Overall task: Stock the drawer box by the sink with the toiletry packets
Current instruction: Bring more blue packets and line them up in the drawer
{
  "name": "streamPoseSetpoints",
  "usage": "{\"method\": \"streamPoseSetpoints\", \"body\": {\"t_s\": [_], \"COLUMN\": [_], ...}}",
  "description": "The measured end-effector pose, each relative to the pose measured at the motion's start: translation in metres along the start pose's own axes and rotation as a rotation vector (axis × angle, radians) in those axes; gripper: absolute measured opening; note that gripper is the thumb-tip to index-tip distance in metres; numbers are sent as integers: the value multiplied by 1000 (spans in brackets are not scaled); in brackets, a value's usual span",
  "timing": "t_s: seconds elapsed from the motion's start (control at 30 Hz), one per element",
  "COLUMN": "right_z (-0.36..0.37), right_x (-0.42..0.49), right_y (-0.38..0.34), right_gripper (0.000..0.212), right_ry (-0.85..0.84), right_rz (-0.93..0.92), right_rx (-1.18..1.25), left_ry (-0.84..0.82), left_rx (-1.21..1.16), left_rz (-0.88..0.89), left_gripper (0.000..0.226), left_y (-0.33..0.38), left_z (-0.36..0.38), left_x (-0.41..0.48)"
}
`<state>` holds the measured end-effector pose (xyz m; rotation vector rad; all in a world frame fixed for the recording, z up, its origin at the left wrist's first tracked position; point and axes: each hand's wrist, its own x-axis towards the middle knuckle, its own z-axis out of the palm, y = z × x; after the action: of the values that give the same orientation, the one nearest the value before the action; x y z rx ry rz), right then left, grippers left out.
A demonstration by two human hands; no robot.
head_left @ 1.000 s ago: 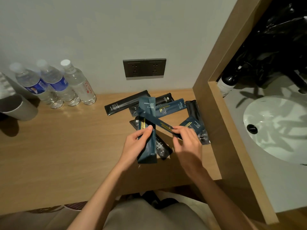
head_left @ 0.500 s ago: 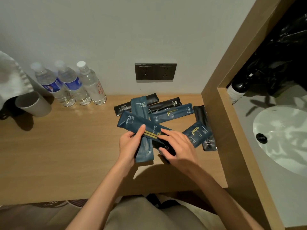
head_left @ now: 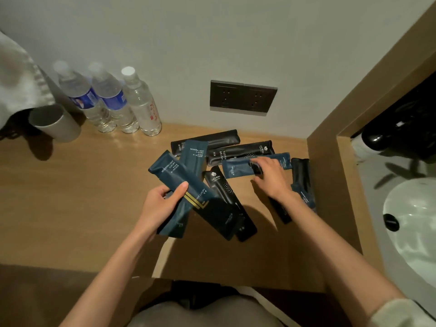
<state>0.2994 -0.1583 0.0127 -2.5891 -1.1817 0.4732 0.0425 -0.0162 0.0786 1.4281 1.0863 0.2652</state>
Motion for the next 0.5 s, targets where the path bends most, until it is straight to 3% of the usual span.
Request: {"method": "streamPoseSetpoints", "body": {"t_s": [0.27, 0.5], "right_z": [-2, -7], "right_x": [49, 64], "right_y": [20, 23], "right_gripper": [62, 51], "right_ry": [-135, -168], "right_rz": [-25, -45], "right_rx": [-215, -181], "left_ry": [20, 6], "left_rx": [6, -4], "left_rz": [-19, -17], "left_gripper": [15, 15], "left_y": [3, 5], "left_z": [-3, 5], "left_x": [12, 16]}}
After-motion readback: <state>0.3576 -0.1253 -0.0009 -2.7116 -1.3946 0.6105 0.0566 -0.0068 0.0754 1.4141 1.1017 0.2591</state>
